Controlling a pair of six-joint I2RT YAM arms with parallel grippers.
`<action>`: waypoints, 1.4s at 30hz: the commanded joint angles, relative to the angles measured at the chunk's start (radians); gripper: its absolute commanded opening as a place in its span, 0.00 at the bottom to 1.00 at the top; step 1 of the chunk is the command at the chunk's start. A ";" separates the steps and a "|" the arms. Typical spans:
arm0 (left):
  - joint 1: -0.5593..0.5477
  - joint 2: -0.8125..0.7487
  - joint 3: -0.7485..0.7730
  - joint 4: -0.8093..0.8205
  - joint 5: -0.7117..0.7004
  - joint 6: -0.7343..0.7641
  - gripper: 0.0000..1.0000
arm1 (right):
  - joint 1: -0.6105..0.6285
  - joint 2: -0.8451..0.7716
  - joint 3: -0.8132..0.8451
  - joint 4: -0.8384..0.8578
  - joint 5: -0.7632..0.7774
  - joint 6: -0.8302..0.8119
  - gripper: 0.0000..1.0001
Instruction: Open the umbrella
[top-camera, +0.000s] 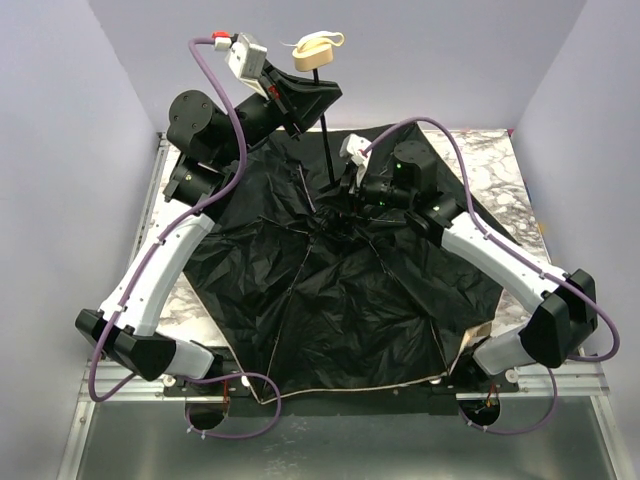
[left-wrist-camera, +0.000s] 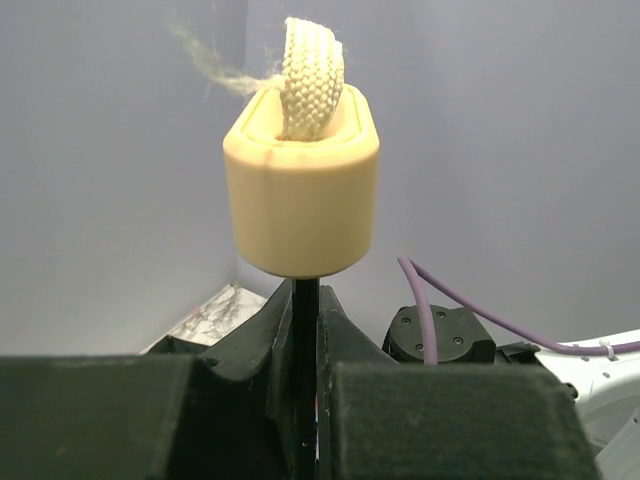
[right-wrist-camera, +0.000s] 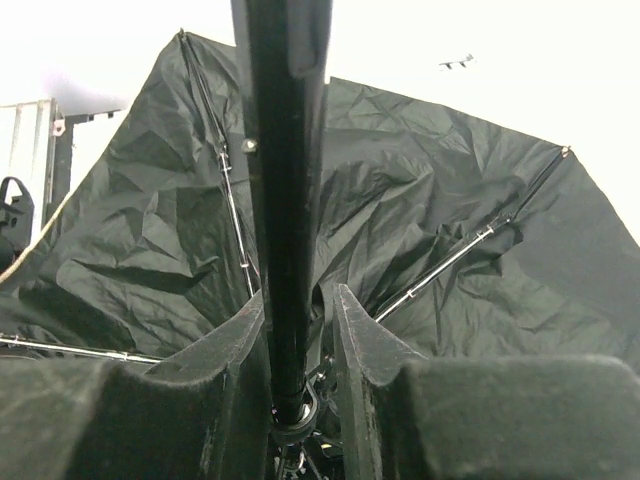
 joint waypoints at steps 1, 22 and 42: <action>0.009 -0.031 0.111 0.117 -0.018 -0.014 0.00 | -0.015 0.004 -0.067 -0.104 0.036 -0.066 0.32; 0.029 -0.063 0.200 0.100 0.026 0.040 0.00 | -0.102 0.114 0.008 -0.194 0.141 -0.322 0.00; 0.022 -0.590 -0.530 -0.220 0.244 0.451 0.99 | -0.117 0.148 0.498 -0.215 0.274 -0.669 0.00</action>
